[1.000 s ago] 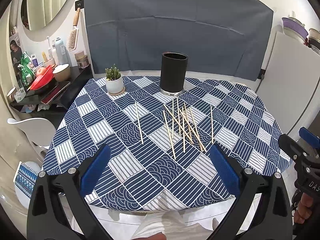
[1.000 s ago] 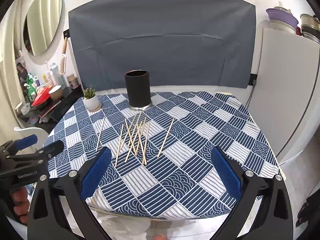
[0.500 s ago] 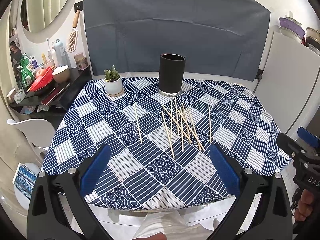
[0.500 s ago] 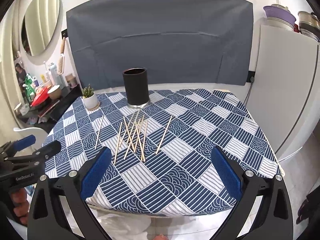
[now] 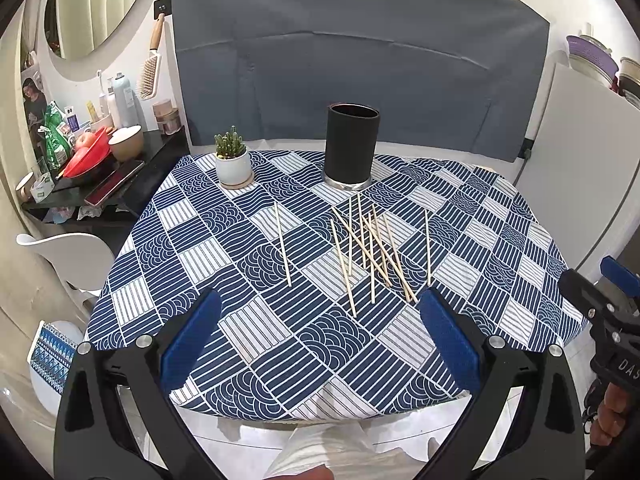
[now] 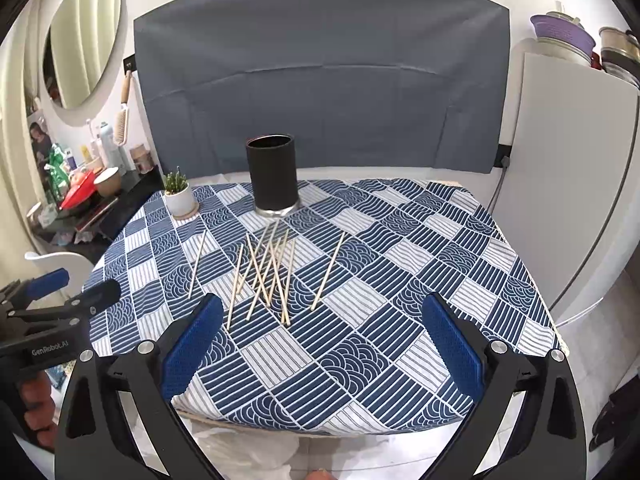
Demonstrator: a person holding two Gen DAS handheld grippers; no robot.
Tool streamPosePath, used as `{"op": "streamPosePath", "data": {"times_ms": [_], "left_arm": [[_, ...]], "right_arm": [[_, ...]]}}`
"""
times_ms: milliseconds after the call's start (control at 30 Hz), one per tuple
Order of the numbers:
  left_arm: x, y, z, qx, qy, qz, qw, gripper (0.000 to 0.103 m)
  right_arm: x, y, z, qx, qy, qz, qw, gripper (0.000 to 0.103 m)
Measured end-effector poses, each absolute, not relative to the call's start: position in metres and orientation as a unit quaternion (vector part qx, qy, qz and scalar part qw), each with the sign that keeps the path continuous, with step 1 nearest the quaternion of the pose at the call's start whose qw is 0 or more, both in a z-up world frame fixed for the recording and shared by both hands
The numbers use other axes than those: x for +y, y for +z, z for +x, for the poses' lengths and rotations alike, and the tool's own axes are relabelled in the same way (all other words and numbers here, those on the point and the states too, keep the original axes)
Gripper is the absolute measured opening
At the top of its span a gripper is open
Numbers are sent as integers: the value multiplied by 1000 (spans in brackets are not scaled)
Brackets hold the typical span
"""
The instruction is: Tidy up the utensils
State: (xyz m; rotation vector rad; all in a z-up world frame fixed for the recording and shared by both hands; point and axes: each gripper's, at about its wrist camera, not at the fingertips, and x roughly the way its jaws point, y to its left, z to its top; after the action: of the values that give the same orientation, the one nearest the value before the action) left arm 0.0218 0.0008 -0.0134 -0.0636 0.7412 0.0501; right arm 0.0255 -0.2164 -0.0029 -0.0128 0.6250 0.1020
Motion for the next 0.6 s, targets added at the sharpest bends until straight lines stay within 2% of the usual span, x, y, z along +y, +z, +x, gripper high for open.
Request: {"op": "streamPosePath", "data": {"times_ms": [600], "left_arm": [[5,-15,72,399,48,-37,915,97]], "right_arm": [[-197,-13,81,343,79,-34,935,96]]}}
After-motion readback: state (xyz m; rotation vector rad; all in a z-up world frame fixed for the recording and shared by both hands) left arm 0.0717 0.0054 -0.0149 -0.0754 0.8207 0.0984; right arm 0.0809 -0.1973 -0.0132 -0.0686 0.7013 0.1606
